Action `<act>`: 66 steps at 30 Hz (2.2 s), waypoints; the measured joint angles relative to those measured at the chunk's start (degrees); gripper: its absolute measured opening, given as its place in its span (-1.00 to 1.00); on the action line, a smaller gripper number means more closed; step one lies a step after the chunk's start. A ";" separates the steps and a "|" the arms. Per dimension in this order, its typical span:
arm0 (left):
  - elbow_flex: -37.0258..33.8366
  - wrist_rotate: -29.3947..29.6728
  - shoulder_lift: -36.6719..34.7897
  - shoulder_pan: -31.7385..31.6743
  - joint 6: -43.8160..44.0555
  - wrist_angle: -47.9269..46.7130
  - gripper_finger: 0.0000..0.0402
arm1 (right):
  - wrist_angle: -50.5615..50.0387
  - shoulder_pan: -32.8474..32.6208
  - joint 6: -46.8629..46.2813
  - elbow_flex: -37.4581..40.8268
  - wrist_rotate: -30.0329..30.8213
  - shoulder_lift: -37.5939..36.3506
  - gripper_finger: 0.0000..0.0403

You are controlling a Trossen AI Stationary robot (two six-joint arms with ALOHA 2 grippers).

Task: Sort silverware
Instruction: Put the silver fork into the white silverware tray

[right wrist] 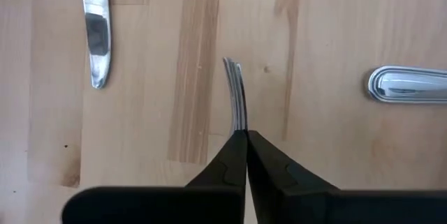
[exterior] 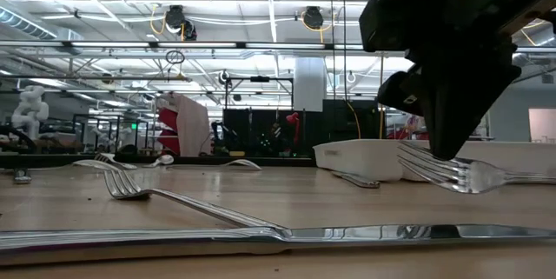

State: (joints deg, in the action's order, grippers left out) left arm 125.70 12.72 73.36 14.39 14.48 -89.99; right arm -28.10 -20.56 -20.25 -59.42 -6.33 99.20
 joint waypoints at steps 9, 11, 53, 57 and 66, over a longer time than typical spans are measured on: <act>-3.85 0.01 0.00 0.00 0.02 -0.03 -0.64 | 0.04 0.00 0.26 0.00 0.19 0.00 -0.63; -4.47 0.01 0.02 0.00 0.03 -0.04 -0.64 | 0.18 0.02 1.06 0.00 0.26 0.00 -0.52; -5.19 0.01 0.02 0.00 -0.31 -0.01 -0.64 | 10.36 2.84 -7.02 -2.73 4.30 -5.80 -1.00; -5.19 0.01 0.02 0.00 -0.34 -0.02 -0.64 | 9.87 8.64 -6.43 2.74 9.52 -18.43 -1.00; -5.19 1.93 0.02 -0.01 -3.78 -0.01 -0.64 | 20.54 29.96 -13.39 27.48 8.26 -50.44 -1.00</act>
State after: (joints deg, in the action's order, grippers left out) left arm 120.51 14.65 73.38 14.39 10.70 -90.00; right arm -7.56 9.40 -33.64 -31.94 1.93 48.76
